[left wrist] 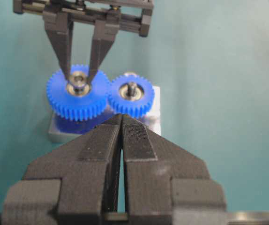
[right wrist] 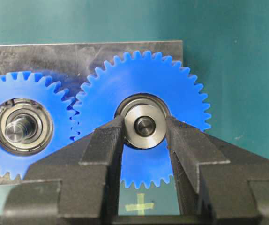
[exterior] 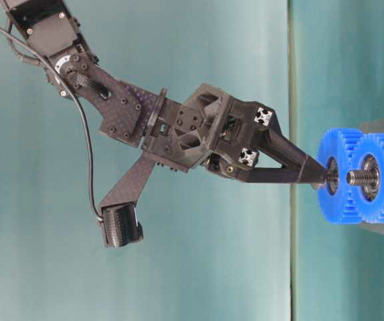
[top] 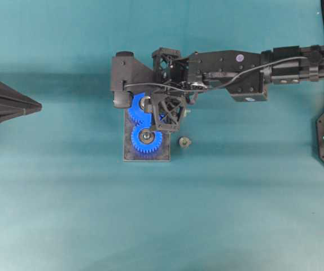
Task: Insert the washer onto the shaft.
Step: 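Lower the washer onto the upper gear shaft and open the right gripper, then lift the right gripper and move it to the lower silver washer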
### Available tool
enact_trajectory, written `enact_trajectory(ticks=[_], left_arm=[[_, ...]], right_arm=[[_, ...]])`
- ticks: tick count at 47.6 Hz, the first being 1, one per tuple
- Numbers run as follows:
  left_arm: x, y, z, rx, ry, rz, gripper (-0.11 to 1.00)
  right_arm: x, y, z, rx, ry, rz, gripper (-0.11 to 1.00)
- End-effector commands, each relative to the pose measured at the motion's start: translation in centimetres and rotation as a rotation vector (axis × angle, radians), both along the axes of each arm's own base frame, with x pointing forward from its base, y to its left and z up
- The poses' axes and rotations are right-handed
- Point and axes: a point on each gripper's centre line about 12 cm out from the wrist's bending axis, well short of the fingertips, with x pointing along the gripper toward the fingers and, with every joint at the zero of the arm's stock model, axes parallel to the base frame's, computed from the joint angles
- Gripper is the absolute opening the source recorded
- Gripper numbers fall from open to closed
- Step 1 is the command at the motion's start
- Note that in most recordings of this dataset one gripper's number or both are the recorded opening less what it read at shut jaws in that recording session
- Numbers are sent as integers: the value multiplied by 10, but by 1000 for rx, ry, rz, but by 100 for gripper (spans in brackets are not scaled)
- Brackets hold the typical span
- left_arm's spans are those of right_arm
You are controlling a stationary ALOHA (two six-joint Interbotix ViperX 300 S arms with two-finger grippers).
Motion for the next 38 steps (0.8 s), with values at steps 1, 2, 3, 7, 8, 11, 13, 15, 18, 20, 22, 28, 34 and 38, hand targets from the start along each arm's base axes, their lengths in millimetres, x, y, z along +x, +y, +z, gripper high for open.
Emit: enact_trajectory(ticks=[1,2,3,7,8,11,13,15,18,20,22,28,34,38], left_arm=[[2,0,4,0,-12,2,1],[1,0,4,0,-11,2,1],[1,0,4,2,-11,1,1],[1,0,5,0,-15,2,1],[1,0,5,0,-15,2,1],[1,0,5,1,-17,2,1],[1,0,5,-1,-18,2,1],[0,0,6,-1,-20,2,1],[0,0,6,-2,-20,2,1],[0,1,6,-2,-22,4,1],[0,0,6,-4,-22,3,1],[0,1,5,-4,-19,4,1],[0,0,5,-4,-20,3,1],[0,1,5,-2,-20,4,1]], right_arm=[[2,4,12,2,-39,4,33],[2,4,12,3,-39,3,33],[2,3,12,2,-40,3,33],[2,3,12,5,-42,-2,33],[2,3,12,6,-44,-2,33],[2,2,14,10,-48,-6,33],[2,2,14,12,-49,-9,33],[2,0,14,14,-45,-14,33],[2,-3,16,19,-49,-31,37],[2,-3,16,22,-49,-37,47],[2,-3,17,23,-57,-41,58],[1,-6,22,23,-72,-52,65],[-2,-8,27,21,-79,-56,65],[-6,-8,34,19,-91,-56,65]])
